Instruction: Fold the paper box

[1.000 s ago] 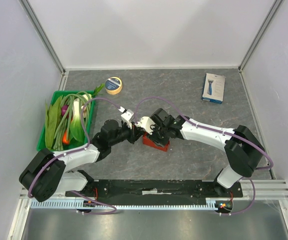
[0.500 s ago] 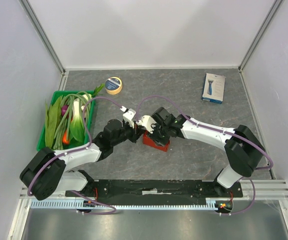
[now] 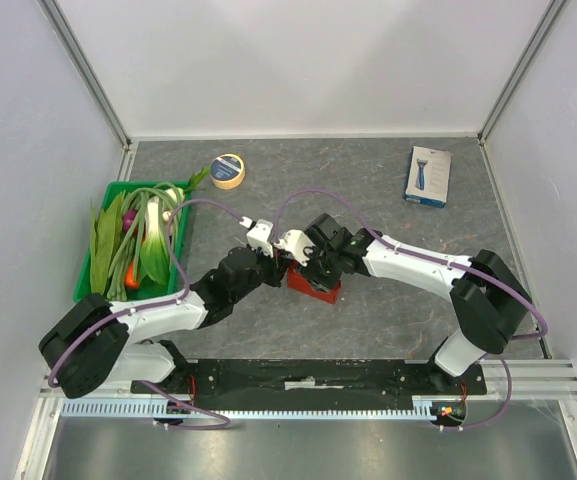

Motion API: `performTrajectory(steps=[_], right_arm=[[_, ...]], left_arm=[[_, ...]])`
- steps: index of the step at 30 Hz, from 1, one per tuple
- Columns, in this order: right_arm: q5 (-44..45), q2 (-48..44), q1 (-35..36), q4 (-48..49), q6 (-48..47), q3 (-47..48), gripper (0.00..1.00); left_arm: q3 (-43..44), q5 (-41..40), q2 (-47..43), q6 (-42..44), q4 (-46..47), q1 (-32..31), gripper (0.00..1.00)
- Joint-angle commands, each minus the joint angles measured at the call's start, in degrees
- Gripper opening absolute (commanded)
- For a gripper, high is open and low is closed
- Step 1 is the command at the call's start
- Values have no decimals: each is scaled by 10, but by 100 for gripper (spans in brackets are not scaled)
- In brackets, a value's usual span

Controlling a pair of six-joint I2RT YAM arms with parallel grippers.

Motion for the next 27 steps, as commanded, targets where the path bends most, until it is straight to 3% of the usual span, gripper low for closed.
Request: performTrajectory(steps=[1, 27], right_arm=[[-17, 15, 15, -17, 0, -5, 8], [-3, 17, 15, 14, 24, -9, 4]], left_arm=[[-16, -35, -2, 30, 29, -53, 2], [-95, -130, -7, 12, 83, -121, 2]])
